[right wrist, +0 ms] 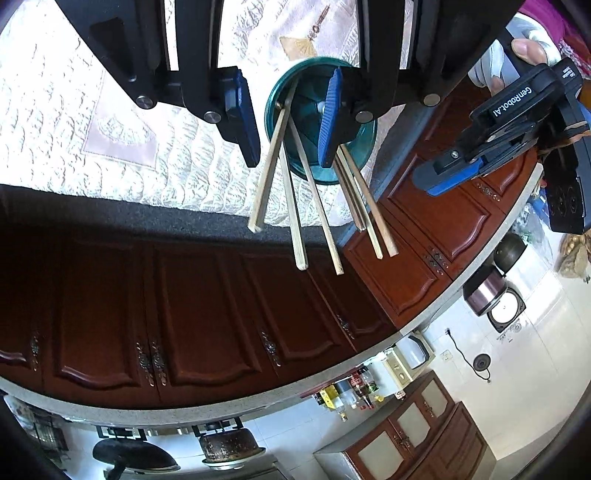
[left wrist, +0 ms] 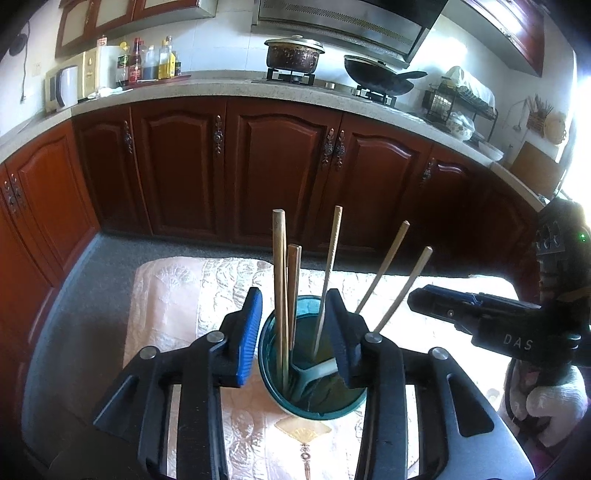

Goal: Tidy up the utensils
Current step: 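Move both open grippers toward the metal spoon and last chopstick on the cloth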

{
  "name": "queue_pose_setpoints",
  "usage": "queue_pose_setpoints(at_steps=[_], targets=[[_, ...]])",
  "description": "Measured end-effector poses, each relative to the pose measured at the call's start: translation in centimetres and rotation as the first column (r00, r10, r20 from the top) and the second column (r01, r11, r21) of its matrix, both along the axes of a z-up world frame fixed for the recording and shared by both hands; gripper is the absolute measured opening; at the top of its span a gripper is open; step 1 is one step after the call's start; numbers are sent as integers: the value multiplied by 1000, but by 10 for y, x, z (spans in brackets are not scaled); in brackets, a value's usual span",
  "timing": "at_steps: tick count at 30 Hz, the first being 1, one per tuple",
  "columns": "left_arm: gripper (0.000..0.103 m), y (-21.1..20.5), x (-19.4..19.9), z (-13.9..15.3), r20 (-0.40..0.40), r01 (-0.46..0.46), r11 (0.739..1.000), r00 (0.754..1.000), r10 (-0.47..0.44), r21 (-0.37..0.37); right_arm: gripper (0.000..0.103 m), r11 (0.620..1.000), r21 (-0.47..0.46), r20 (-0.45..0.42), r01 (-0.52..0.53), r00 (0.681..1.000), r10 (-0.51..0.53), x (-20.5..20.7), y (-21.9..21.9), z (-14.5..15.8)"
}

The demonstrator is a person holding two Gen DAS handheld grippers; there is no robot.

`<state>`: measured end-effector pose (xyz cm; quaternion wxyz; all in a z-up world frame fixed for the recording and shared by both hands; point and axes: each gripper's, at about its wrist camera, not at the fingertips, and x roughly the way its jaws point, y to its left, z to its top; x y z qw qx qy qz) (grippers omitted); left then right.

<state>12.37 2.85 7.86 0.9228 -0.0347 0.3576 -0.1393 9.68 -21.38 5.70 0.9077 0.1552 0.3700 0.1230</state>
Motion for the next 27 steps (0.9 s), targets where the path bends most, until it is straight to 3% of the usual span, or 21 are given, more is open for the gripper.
queue_pose_setpoints(at_steps=[11,27], targets=[[49,-6,-27,-9,-15,-27,1000,1000,27,13,31,999,-47,12,15,1000,-15,-27,10,1],[50,-23,-63,-31,-38,-12,998,999,14,63,36,996,-78,11,44,999,-43,-70,9,-7]])
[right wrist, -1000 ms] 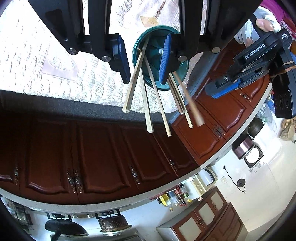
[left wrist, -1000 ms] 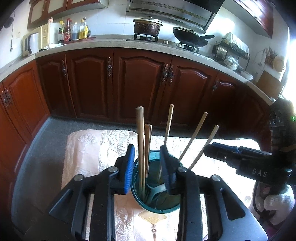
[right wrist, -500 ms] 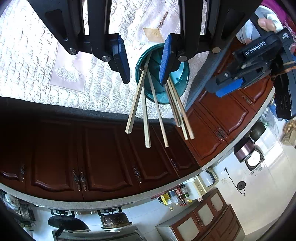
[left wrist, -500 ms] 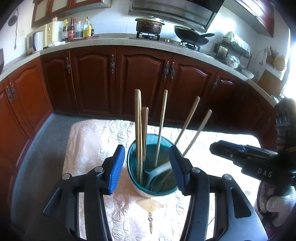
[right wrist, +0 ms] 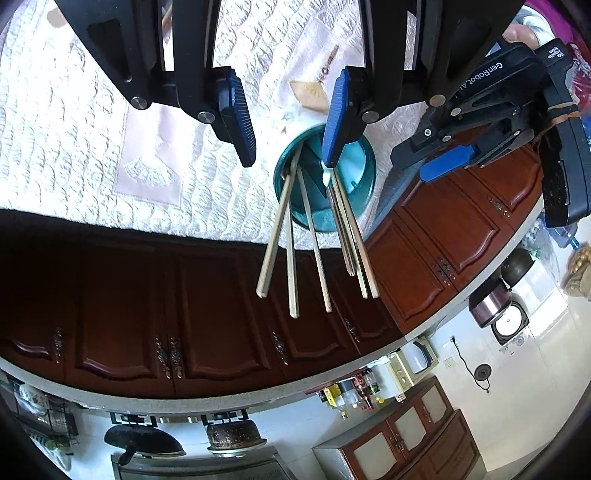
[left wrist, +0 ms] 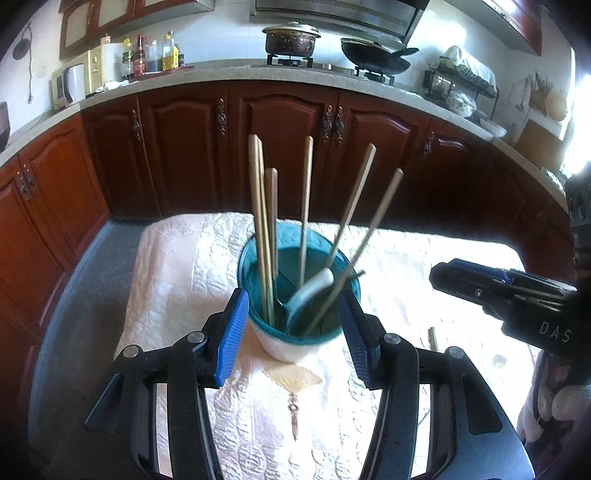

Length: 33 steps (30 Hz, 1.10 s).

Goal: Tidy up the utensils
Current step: 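Move both open grippers toward the metal spoon and last chopstick on the cloth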

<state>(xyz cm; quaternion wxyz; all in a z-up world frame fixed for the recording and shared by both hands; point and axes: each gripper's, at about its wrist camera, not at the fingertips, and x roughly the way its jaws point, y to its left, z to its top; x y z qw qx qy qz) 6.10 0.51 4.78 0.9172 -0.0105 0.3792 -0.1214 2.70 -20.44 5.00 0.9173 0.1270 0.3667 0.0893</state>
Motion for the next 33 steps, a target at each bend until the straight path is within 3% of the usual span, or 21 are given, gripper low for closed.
queue_pose_setpoints(at_steps=[26,33], targets=[[51,-39,-34,-34,-74,97,995,993,-96,19,39,993,-28,-113,113,987,-116,-57,-54,-50],[51,-48,-34,-46,-113,145,989,983,-145,-13,39,987,-31,-142,156,977,-159,-69,-75,-65]])
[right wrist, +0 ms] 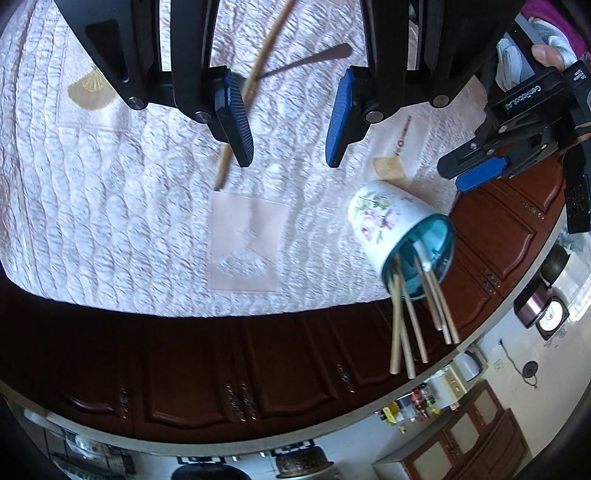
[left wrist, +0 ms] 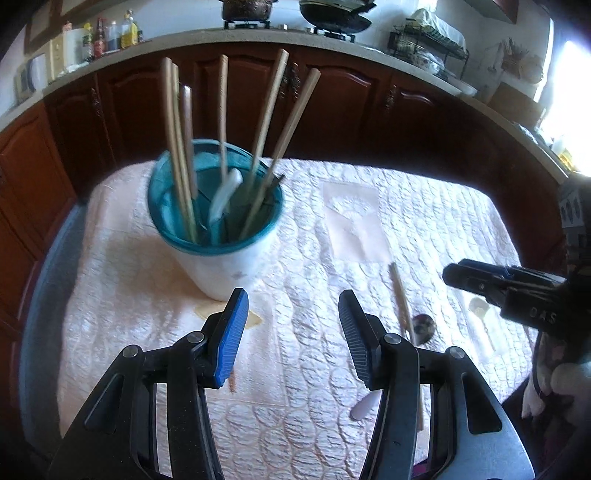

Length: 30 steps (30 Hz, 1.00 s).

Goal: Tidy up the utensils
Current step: 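Move both open grippers toward the metal spoon and last chopstick on the cloth, then grasp the metal spoon handle with the left gripper while the right gripper grasps the chopstick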

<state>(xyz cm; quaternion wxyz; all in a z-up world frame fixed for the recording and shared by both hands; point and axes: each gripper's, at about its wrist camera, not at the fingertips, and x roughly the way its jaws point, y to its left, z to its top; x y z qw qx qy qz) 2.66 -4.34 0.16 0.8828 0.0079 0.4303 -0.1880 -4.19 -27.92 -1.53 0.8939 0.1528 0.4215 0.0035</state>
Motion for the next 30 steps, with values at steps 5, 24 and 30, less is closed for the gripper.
queue_pose_setpoints(at_steps=[5,24,30], targets=[[51,-11,1,-12,-41,56,998,998,-57,-22,39,999,25,-34,45,998,-44,-6,-18,-15],[51,-48,2,-58,-155,160,987,976,-155,22,23,995,79,-186,65,981,-50,70,-45,-95],[51,-62,7,-66,-166,208,978,966,-200,32,11,992,112,-169,55,985,-36,62,-56,-96]])
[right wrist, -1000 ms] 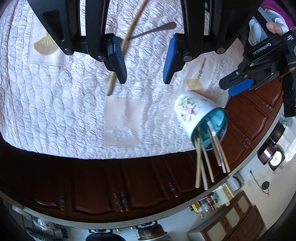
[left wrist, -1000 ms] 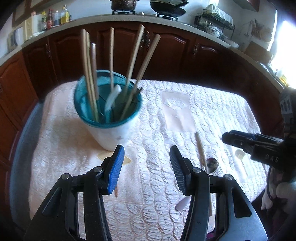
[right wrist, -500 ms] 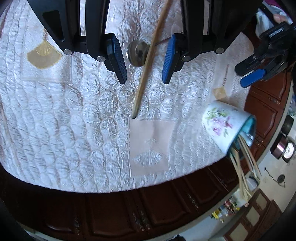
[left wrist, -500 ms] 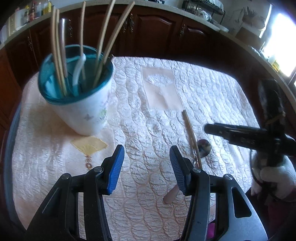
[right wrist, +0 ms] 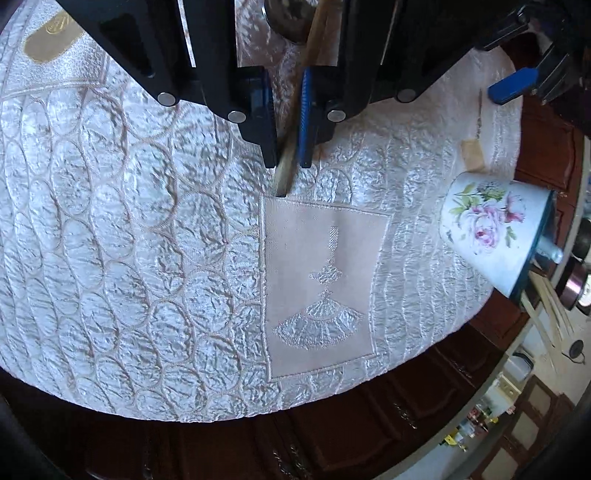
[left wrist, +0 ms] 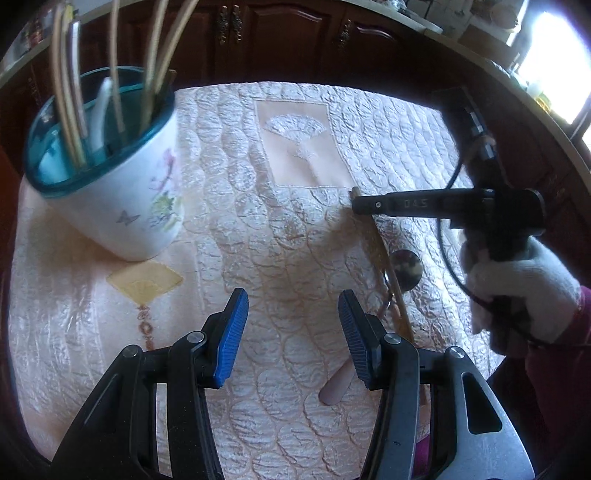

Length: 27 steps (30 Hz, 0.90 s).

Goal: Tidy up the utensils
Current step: 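Grasp the metal spoon handle with the left gripper while the right gripper grasps the chopstick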

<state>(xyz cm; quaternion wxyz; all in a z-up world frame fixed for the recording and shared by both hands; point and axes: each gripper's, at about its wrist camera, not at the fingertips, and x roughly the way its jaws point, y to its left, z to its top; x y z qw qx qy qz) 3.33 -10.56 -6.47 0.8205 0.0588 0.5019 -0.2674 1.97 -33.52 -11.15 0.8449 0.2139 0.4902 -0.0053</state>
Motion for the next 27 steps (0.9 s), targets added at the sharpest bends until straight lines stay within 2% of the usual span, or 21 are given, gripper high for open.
queue_pose_setpoints(at_steps=[3,5,10,15,19,27], targets=[[51,-7,3,-5,-11,37,999,999,-37,-2,10,999,48,53,3,999,-6,-27,-13,16],[51,-15,6,-7,-21,76,997,997,-76,-19,10,999,39,76,-1,997,-2,-48,-20,27],[51,-45,12,-17,-52,190,981,980,-192,-44,10,998,40,73,45,996,-48,-86,-44,29],[50,-77,16,-26,-78,313,948,945,-317,-65,10,991,75,50,106,993,-110,-101,-61,20],[50,-101,18,-31,-76,402,914,911,-405,-43,10,988,98,35,115,992,-119,-109,-69,10],[50,-132,21,-44,-89,501,866,862,-498,1,10,983,141,27,118,992,-123,-112,-76,0]])
